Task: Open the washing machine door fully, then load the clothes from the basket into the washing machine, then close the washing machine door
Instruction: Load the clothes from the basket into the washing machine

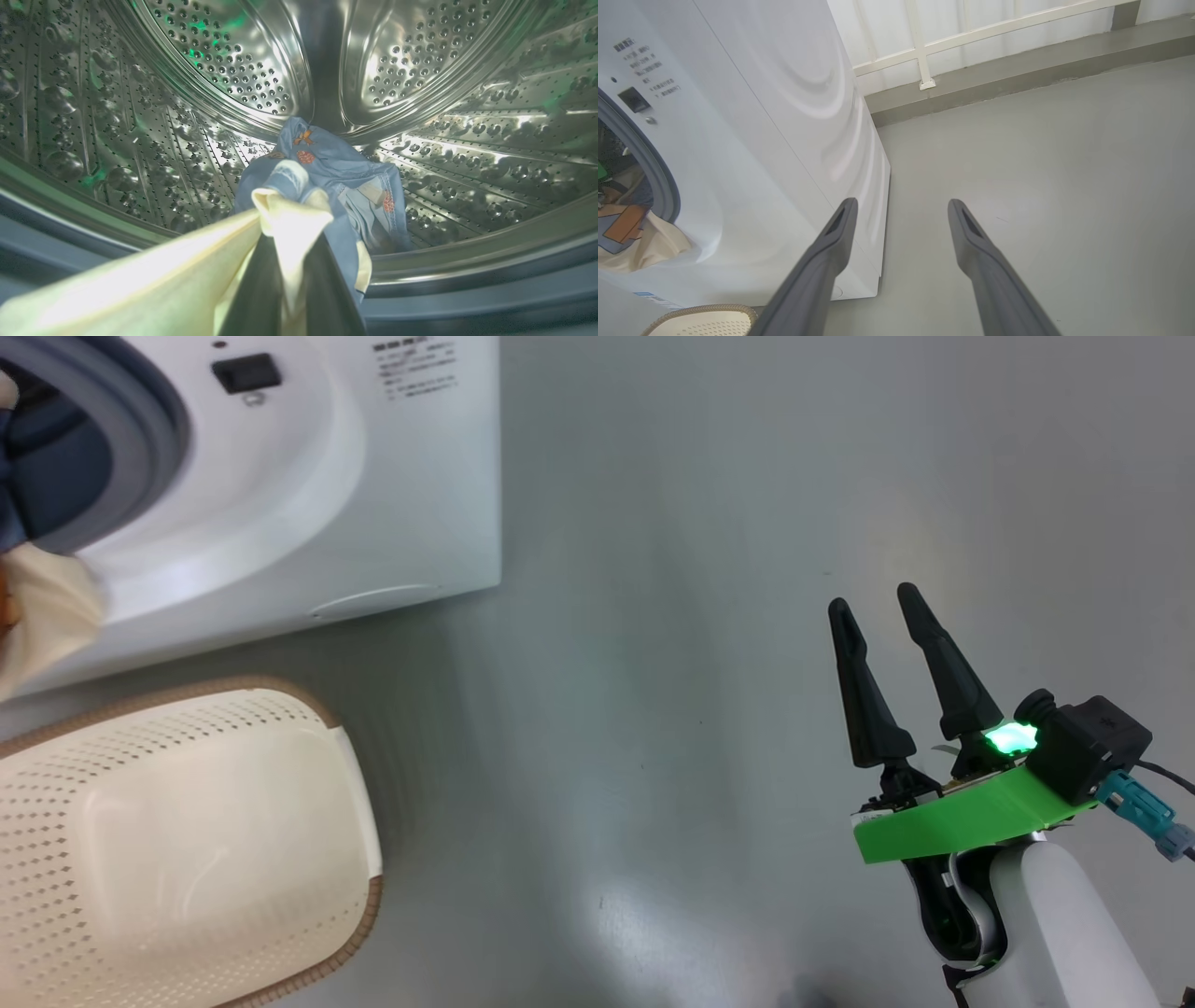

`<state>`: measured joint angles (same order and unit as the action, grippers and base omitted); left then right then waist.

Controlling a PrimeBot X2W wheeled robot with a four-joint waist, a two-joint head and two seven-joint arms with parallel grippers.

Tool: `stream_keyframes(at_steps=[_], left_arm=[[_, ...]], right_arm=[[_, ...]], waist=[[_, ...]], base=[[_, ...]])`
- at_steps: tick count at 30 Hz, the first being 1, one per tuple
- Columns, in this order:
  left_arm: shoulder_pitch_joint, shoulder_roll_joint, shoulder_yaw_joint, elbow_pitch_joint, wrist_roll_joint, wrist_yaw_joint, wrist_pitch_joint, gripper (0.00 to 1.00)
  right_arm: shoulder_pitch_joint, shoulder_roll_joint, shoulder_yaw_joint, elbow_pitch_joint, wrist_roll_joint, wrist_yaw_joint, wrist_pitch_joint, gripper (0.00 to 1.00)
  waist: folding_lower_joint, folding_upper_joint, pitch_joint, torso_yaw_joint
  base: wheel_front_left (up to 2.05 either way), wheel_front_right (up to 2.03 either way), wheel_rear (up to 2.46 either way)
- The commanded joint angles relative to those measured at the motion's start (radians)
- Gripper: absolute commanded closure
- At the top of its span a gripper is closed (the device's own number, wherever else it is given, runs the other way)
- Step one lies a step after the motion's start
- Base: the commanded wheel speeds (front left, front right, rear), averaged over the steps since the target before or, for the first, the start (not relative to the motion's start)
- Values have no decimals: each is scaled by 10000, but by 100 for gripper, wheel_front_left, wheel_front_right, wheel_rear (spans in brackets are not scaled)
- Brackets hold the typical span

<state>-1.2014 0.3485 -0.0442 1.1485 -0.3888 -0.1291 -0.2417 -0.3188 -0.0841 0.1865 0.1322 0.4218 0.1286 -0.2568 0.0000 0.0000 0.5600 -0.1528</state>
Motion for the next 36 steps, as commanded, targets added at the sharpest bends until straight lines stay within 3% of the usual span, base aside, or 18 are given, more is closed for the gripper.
stream_keyframes(at_steps=[1,6,10,15,19,22,23,25,27,36], left_arm=[[-249,680,-56,-90,-25,-16,-7,100],[-841,1021,-461,-627,-215,-16,-181,100],[-821,1253,237,-2763,-331,-16,-195,100],[-196,1114,1096,-4686,134,-16,-198,100],[358,901,1088,-4386,272,-16,-199,100],[445,885,816,-3668,225,-16,-199,89],[436,873,709,-3338,156,-16,-199,80],[334,932,454,-2848,87,-16,-199,55],[199,949,177,-2131,-14,-16,-200,0],[-375,923,-1123,-323,-756,-16,-106,0]], right_arm=[[-25,72,246,-257,-148,21,-49,0],[-108,94,207,-344,-171,21,-49,0],[-180,115,129,-417,-203,21,-49,0],[-317,155,169,-425,-230,21,-49,0],[-375,165,225,-415,-233,21,-49,0],[-350,161,248,-396,-240,21,-49,0],[-334,162,256,-388,-242,21,-49,0],[-305,160,275,-377,-242,21,-49,0],[-270,148,290,-359,-236,21,-49,0],[-230,109,377,-323,-196,21,-49,0]], waist=[[0,0,189,-164],[0,0,417,-221],[0,0,638,-189],[0,0,775,-164],[0,0,763,-131],[0,0,717,-101],[0,0,691,-91],[0,0,645,-72],[0,0,577,-45],[0,0,294,63]], base=[[0,0,0],[0,0,0],[0,0,0],[0,0,0],[0,0,0],[0,0,0],[0,0,0],[0,0,0],[0,0,0],[0,0,0]])
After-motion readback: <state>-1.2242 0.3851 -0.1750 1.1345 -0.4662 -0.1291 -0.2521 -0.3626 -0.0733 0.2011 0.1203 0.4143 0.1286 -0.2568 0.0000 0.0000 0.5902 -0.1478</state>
